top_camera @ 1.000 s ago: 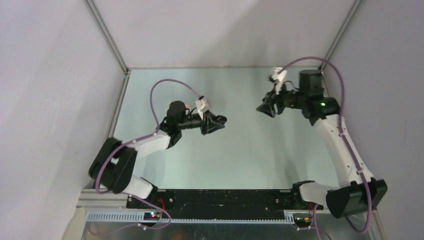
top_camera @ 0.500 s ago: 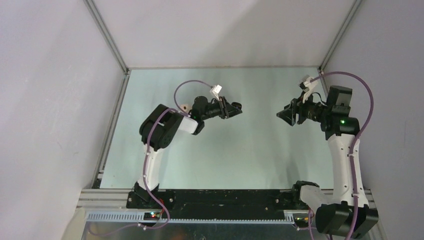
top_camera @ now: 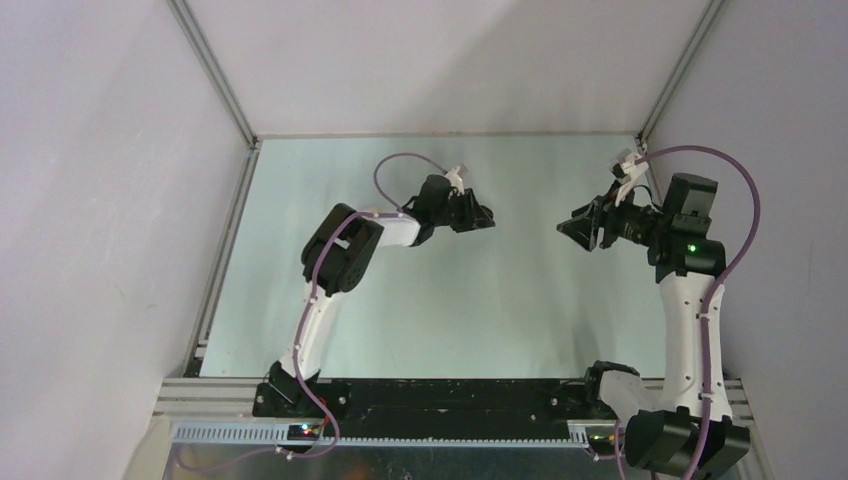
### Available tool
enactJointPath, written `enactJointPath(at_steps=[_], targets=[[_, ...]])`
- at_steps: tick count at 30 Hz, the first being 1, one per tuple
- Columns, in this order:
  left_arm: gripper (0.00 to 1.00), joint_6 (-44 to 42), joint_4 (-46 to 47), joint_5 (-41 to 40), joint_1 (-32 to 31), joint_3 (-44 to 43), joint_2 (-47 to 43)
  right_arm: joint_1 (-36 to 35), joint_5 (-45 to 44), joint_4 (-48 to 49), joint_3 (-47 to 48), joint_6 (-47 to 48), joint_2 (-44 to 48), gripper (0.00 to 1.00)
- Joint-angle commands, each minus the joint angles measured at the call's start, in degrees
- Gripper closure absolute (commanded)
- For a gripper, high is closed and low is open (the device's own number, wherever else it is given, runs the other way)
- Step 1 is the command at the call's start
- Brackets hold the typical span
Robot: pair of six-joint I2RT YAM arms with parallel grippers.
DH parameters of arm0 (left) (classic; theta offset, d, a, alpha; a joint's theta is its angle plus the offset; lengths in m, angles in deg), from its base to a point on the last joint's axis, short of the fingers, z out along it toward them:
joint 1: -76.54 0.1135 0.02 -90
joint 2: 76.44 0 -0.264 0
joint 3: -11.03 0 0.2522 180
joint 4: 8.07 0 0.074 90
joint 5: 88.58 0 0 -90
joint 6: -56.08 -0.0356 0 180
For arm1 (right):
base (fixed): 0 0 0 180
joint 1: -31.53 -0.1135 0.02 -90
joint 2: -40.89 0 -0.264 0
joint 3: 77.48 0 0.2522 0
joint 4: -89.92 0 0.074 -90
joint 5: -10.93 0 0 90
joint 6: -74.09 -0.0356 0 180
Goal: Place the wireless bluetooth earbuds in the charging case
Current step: Place the charging case at the center of the board.
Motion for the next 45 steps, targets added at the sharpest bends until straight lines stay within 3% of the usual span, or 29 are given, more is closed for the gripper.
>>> enactJointPath(at_steps=[1, 15, 23, 30, 33, 34, 36, 38, 39, 41, 44, 45], targets=[[0.76, -7.2, -16.4, -4.0, -3.2, -9.3, 1.4, 2.0, 3.2, 1.9, 0.1, -1.6, 2.3, 0.45], [0.60, -8.2, -29.5, -5.1, -5.8, -28.7, 9.7, 4.7, 4.9, 4.0, -1.5, -2.4, 4.1, 0.45], [0.37, -7.6, -32.7, -5.2, -6.6, -31.5, 11.0, 4.7, 5.3, 3.8, -1.5, -2.2, 4.4, 0.44], [0.24, -8.3, -37.5, -5.2, -7.0, -31.5, 10.1, 4.7, 5.5, 3.9, -1.7, -2.2, 4.6, 0.44], [0.14, -11.0, -37.9, -5.8, -6.9, -25.7, 5.1, 4.7, 5.7, 4.3, -1.9, -2.8, 4.7, 0.44], [0.05, -11.7, -37.7, -6.0, -6.8, -23.9, 3.6, 4.7, 5.8, 4.5, -1.9, -3.2, 4.7, 0.43], [0.01, -14.5, -36.8, -6.5, -6.3, -18.2, -2.2, 4.7, 6.0, 5.2, -2.1, -4.0, 4.9, 0.39], [0.01, -19.4, -36.8, -6.8, -5.3, -12.8, -9.6, 4.7, 5.8, 6.0, -2.3, -5.5, 5.4, 0.26], [0.01, -23.9, -37.7, -6.9, -4.1, -9.6, -15.0, 4.7, 5.7, 6.2, -2.5, -5.9, 5.9, 0.12], [0.01, -31.4, -40.1, -7.2, -1.5, -5.2, -24.2, 4.7, 5.6, 7.1, -3.0, -7.6, 7.0, 0.02], [0.01, -38.9, -45.1, -6.3, 4.7, 0.1, -36.2, 4.7, 3.3, 10.0, -3.8, -10.4, 10.1, 0.01], [0.01, -40.6, -46.0, -4.9, 9.4, 0.8, -41.9, 4.7, 0.8, 10.6, -4.0, -12.5, 10.7, 0.01]])
